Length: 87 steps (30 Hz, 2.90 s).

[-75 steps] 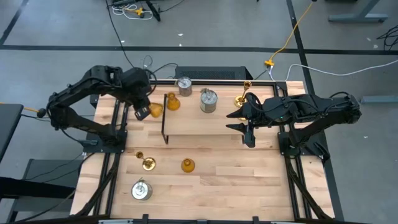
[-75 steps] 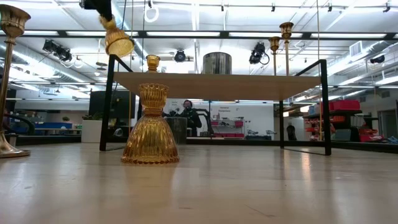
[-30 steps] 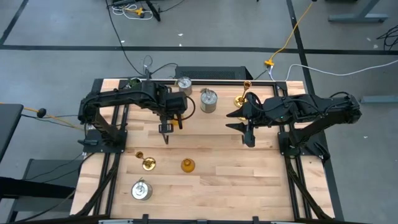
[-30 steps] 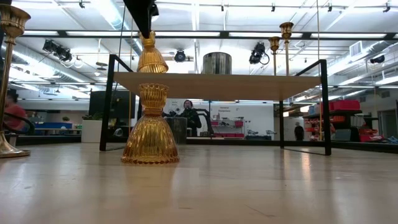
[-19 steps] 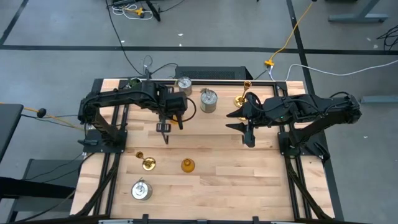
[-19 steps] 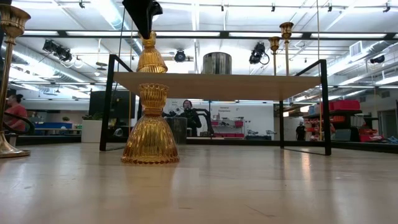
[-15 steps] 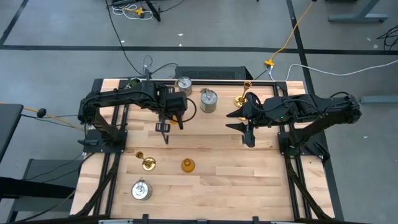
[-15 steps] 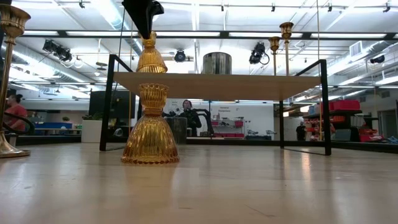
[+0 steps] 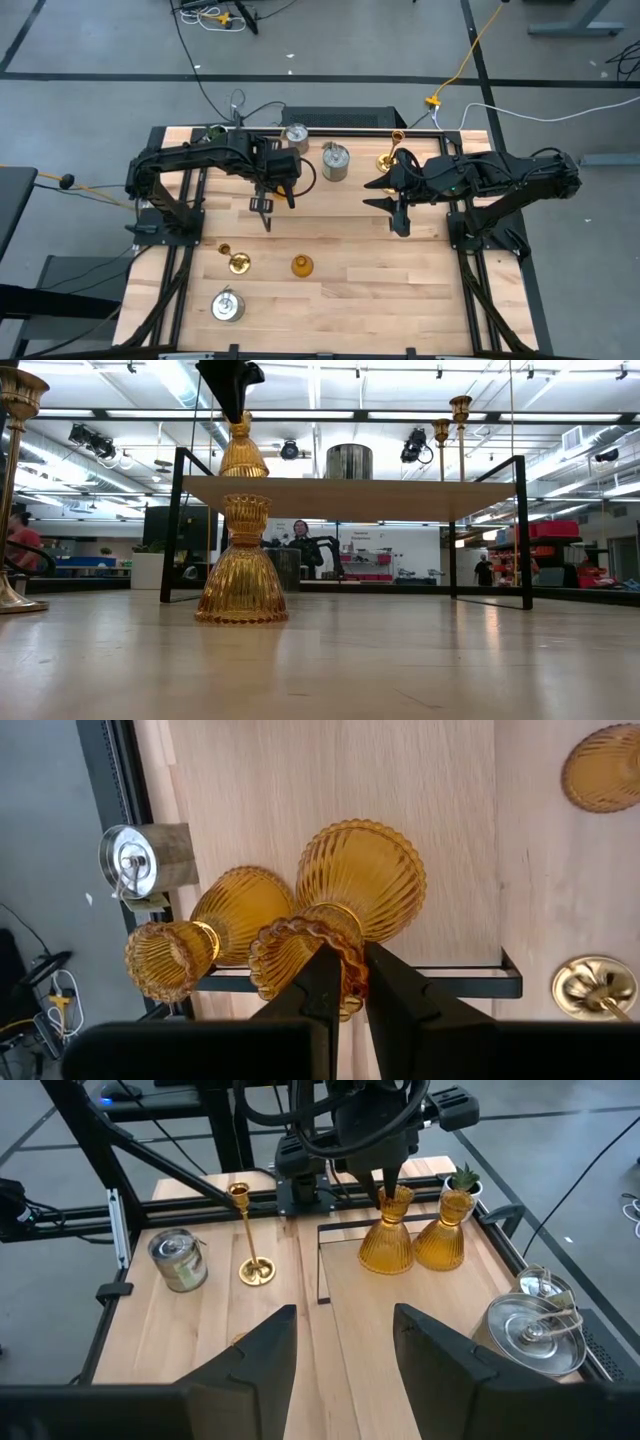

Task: Pick & Place candle stick holders
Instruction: Put the left glass candle holder on the shelf aligned with the other glass candle holder

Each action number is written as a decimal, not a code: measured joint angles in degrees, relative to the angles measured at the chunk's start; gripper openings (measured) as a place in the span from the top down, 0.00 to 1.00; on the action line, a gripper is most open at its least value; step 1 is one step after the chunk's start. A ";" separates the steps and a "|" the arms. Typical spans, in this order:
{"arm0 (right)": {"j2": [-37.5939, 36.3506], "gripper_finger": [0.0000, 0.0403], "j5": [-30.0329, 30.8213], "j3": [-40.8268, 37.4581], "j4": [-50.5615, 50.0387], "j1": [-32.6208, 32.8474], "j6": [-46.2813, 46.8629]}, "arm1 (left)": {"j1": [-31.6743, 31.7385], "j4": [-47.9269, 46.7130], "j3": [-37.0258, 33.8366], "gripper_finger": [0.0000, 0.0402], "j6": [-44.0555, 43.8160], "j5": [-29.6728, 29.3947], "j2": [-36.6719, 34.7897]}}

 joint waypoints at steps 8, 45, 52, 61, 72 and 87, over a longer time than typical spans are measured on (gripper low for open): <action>0.00 0.58 0.00 0.00 0.02 0.02 0.00 | -0.41 0.27 -3.55 0.91 -0.03 -1.49 0.00; 0.00 0.58 0.00 0.00 0.00 0.00 0.00 | -1.03 0.55 -3.95 0.43 -0.13 -2.76 0.00; 0.00 0.58 -0.02 0.00 0.00 0.02 0.00 | -1.31 0.23 -3.95 0.36 -0.07 -2.47 0.00; 0.00 0.58 -0.02 0.00 0.00 0.02 0.00 | -1.29 -1.66 -0.21 0.38 -0.10 -2.35 -0.09; 0.02 0.58 0.00 0.00 0.02 0.02 0.11 | -1.54 -1.72 6.71 0.44 -5.14 7.06 -0.09; 0.02 0.58 -0.02 0.00 0.02 0.02 0.22 | -1.60 0.13 1.40 0.82 -8.50 12.09 0.00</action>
